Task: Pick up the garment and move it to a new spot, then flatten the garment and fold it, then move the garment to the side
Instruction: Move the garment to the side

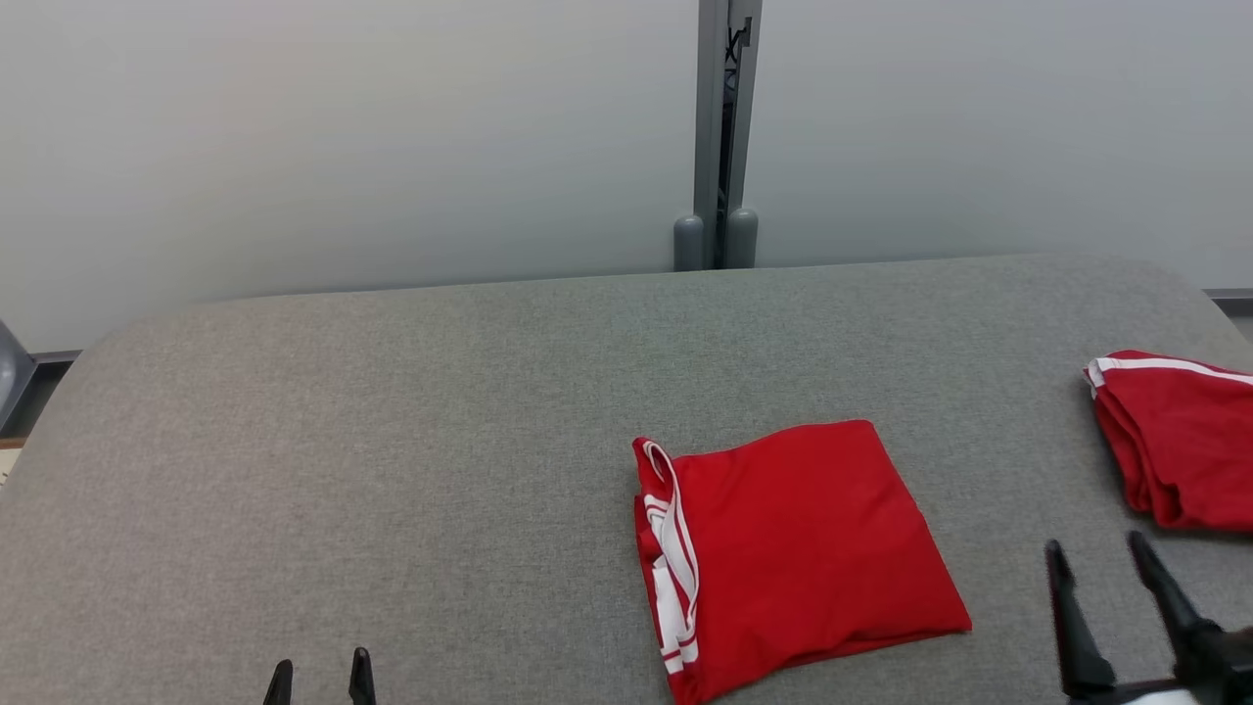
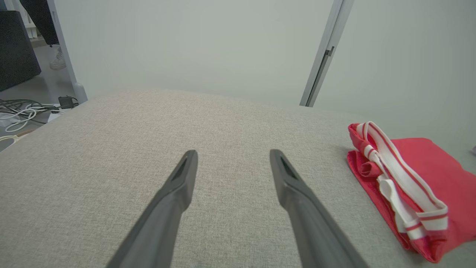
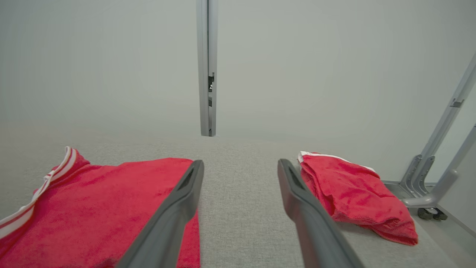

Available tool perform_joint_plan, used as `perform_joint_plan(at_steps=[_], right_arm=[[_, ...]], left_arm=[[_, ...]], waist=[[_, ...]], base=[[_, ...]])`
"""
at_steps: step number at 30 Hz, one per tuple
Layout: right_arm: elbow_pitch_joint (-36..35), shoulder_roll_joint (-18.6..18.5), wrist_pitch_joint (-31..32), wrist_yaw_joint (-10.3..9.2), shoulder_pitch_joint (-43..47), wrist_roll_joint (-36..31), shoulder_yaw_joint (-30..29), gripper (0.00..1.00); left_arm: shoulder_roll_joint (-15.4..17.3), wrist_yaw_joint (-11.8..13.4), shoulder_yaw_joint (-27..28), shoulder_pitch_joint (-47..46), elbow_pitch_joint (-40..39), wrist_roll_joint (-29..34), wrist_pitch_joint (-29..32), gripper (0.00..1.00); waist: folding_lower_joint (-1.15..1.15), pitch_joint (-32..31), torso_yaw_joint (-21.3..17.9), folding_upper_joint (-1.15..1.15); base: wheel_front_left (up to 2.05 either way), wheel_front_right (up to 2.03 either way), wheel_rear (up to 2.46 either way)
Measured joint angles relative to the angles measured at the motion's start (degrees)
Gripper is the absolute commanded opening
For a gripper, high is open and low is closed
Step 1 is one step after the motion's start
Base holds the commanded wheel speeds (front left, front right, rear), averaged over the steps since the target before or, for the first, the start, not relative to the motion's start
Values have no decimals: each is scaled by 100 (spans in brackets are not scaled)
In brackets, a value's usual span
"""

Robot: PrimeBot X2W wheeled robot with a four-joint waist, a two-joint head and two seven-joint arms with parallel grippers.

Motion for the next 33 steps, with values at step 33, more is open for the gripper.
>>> perform_joint_plan(at_steps=[33], right_arm=[[4651,565,387,1,-4266,671,3485,0]], left_arm=[[1,34,-805,-696,-64,-31,0,100]], waist=[[0,1150,1211,0]], base=[[0,0,0]])
